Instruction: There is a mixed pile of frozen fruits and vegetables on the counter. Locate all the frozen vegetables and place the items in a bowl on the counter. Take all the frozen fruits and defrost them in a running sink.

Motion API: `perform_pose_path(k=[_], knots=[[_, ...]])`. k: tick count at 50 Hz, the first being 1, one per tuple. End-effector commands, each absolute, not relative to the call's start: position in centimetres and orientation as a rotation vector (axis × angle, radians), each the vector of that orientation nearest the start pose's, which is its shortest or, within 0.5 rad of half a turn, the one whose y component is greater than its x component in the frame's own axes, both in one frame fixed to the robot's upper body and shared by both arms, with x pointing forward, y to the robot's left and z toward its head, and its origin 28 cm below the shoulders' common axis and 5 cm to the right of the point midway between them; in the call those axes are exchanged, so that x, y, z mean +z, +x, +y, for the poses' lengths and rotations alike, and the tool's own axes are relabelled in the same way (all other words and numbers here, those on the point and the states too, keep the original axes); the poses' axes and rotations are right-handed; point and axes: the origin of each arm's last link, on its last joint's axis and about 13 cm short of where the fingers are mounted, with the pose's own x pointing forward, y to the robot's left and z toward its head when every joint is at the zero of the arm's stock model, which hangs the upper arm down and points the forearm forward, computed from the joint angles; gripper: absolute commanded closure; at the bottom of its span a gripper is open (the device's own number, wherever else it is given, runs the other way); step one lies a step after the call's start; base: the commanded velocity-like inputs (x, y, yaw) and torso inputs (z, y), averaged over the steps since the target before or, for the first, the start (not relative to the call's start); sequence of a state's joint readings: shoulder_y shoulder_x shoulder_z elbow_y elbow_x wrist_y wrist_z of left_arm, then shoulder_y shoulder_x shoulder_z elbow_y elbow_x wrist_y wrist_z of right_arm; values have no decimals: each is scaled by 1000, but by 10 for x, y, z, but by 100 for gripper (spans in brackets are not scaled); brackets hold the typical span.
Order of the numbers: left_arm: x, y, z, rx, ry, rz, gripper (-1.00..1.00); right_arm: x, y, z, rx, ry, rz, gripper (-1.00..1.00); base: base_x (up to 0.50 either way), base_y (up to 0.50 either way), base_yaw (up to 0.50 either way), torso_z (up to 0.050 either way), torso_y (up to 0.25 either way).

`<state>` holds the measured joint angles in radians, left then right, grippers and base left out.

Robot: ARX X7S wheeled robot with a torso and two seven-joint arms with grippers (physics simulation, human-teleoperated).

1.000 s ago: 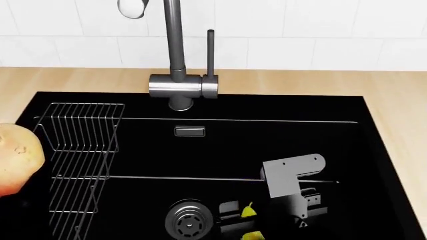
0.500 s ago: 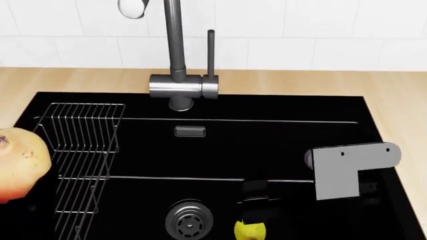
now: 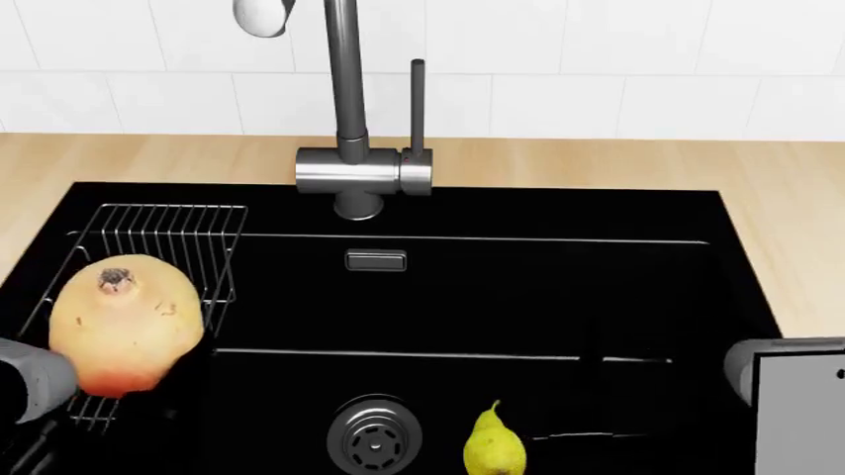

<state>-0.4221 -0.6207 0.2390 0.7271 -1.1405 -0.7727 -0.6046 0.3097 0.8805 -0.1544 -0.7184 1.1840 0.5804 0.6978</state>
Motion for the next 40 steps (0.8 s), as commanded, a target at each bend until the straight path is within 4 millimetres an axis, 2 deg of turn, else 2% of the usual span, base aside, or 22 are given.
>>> perform_pose_path(k=[1,4,8,21,26,40], knots=[[186,212,195,-393,-21,97,100,200,175,-154,72,0,-5,-100,0,0,0,0,0],[188,215,191,-411,-1,105,100,202,173,-154,67,-8,-12,-100,0,0,0,0,0],[192,229,188,-428,-2,127,100,205,171,-156,65,-5,-21,-100,0,0,0,0,0],[187,262,175,-510,108,244,100,203,170,-157,64,8,-19,-100,0,0,0,0,1],[186,277,167,-550,212,283,100,204,169,-158,62,20,-10,-100,0,0,0,0,0],[186,311,155,-596,364,390,100,204,170,-159,66,42,-9,-100,0,0,0,0,1]])
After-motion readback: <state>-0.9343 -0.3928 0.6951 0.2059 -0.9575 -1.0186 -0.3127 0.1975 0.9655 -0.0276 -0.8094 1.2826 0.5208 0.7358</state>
